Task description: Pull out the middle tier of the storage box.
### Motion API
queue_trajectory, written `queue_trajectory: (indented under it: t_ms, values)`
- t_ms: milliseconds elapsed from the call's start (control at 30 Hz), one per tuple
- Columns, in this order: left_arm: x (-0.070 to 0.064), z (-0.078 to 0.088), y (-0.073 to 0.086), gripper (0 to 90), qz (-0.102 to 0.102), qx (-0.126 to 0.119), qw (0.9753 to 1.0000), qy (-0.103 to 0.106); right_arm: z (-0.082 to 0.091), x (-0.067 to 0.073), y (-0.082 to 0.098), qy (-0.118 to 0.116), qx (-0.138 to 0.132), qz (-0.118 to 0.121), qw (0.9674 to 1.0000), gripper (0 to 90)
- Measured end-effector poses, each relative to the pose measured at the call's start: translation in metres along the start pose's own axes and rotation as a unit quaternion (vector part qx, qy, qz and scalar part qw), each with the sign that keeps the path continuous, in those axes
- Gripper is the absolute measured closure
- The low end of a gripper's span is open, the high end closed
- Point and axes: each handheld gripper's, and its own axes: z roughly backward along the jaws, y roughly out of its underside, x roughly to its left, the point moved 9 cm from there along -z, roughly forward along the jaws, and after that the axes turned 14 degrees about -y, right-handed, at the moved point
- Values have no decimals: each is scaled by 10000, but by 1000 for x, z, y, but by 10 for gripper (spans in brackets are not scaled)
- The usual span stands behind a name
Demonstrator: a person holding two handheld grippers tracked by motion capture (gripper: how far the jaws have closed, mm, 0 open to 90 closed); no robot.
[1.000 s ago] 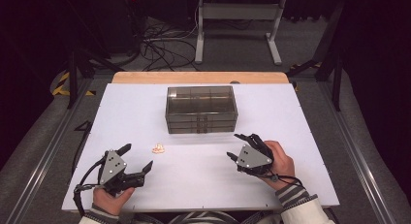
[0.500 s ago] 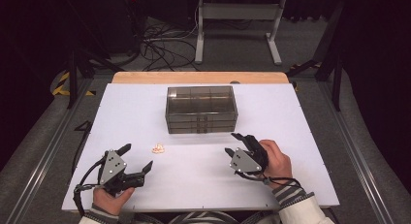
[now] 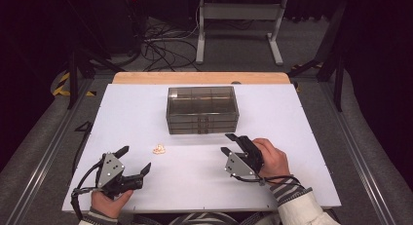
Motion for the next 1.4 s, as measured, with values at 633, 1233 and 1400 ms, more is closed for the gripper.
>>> queue_trajectory:
  t_ms: [633,1233,1400]
  values:
    - [6,8,5,123,45,39,9999,-163,-19,-2,-8,82,28,405,9991,517]
    - [6,6,5,124,44,61,9999,-152,-35,-2,-10,663,308,827,9939,582]
    - [6,6,5,123,46,61,9999,-145,-39,-3,-11,802,352,931,9918,596]
